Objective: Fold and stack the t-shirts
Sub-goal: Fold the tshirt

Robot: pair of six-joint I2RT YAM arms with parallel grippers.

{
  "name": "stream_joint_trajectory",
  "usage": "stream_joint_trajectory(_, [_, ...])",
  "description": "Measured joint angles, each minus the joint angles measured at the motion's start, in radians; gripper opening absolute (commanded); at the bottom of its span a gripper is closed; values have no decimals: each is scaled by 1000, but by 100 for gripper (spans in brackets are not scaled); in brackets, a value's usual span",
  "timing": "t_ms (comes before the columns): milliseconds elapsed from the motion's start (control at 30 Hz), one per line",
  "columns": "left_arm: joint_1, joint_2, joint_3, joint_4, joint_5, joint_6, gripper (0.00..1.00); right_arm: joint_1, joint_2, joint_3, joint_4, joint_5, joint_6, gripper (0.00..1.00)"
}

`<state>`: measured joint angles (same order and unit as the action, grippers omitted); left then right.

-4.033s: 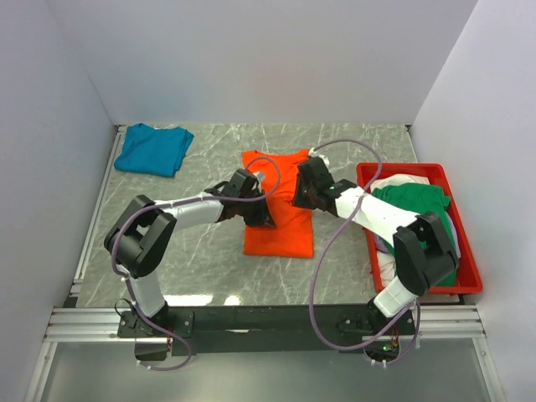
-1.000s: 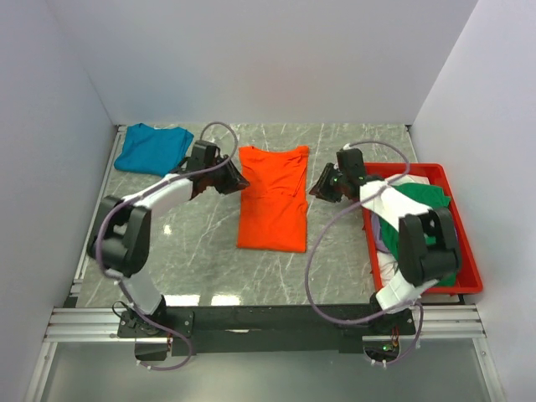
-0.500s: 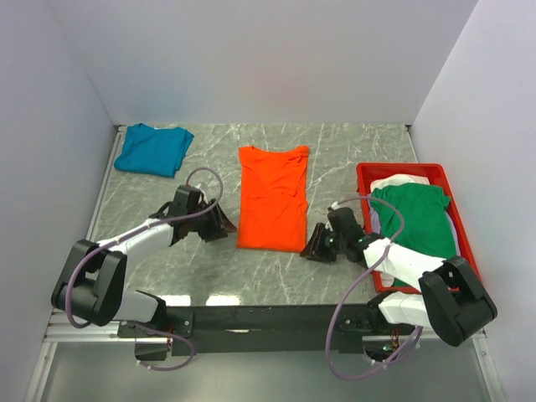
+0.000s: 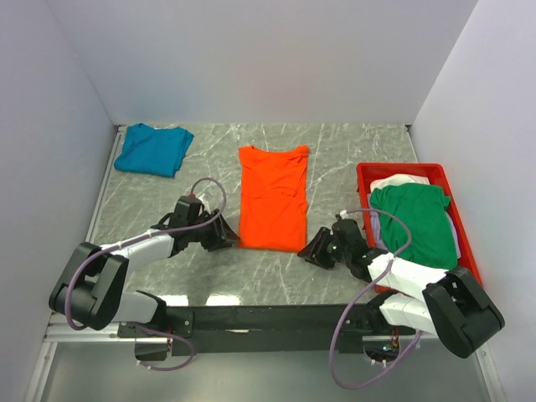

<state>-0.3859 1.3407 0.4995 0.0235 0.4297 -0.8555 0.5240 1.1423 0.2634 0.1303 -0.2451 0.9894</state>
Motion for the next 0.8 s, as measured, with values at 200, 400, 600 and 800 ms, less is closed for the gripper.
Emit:
stream_joint_trajectory(200, [-36,19,-10,18,-15,-7,48,0,-13,-19,31,37,31,46])
stream_joint_trajectory(400, [-48,19,-22,18,-65,-23,49,0,12,-29,90,43,49,45])
stream_joint_trajectory(600, [-52,33,-27,41,-88,-34,48,0,45,-29,138,47,58,44])
stream_joint_trajectory(800, [-70,72,-29,109,-84,-60,44,0,55,-29,153,58,61,42])
